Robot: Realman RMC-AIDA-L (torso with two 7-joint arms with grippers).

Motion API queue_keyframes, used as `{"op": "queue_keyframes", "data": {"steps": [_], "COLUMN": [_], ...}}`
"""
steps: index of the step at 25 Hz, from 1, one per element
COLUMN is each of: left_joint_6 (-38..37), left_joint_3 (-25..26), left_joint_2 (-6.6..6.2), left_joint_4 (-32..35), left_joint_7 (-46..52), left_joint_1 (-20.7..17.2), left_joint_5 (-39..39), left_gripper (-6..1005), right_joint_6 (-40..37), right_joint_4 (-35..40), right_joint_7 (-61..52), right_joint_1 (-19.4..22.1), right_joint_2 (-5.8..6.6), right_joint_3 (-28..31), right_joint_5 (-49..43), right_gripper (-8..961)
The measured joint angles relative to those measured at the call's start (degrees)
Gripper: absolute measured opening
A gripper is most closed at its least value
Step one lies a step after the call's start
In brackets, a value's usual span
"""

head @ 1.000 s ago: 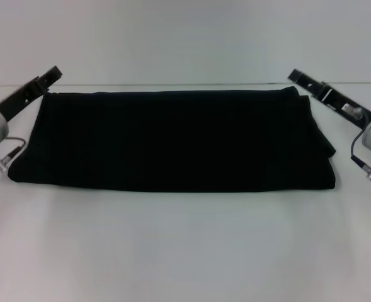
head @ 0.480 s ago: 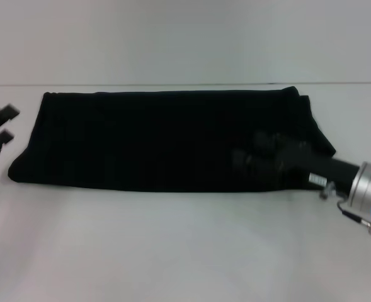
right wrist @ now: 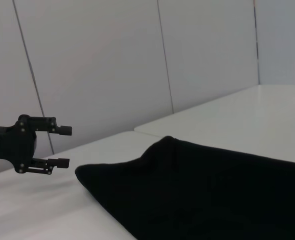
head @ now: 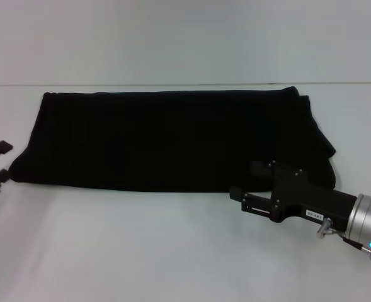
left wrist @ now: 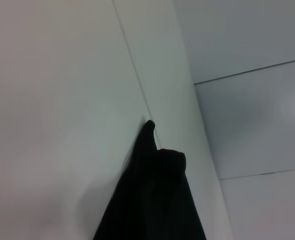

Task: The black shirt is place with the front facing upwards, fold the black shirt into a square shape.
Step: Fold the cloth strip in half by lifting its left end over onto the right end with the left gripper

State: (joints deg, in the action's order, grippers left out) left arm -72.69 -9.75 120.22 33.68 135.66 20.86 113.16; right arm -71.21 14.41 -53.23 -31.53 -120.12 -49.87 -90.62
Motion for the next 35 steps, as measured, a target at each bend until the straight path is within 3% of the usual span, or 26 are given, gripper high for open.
{"op": "queue_keyframes", "data": {"steps": [8, 16, 35], "left_joint_6": [2.08, 4.47, 12.09], "left_joint_3": [-0.33, -0.24, -0.91], "left_joint_2": [-0.41, -0.27, -0.78], "left_joint_4": [-4.03, -4.12, -6.35], "left_joint_7": [1.95, 3.0, 3.09], "left_joint_1": [1.58, 1.12, 4.26], "left_joint_5": [2.57, 3.22, 3.64], "left_gripper": [707, 698, 676], "right_joint_6": [0.47, 0.44, -0.16], "right_joint_4": [-0.34, -0.26, 0.16], "right_joint_7": [1.14, 1.17, 0.68], "right_joint_1": [0.51, 0.68, 0.76], "right_joint_2": [-0.01, 0.06, 0.08], "right_joint_3": [0.19, 0.24, 0.31], "right_joint_5": [0.36, 0.36, 0.35], "right_gripper": [837, 837, 838]}}
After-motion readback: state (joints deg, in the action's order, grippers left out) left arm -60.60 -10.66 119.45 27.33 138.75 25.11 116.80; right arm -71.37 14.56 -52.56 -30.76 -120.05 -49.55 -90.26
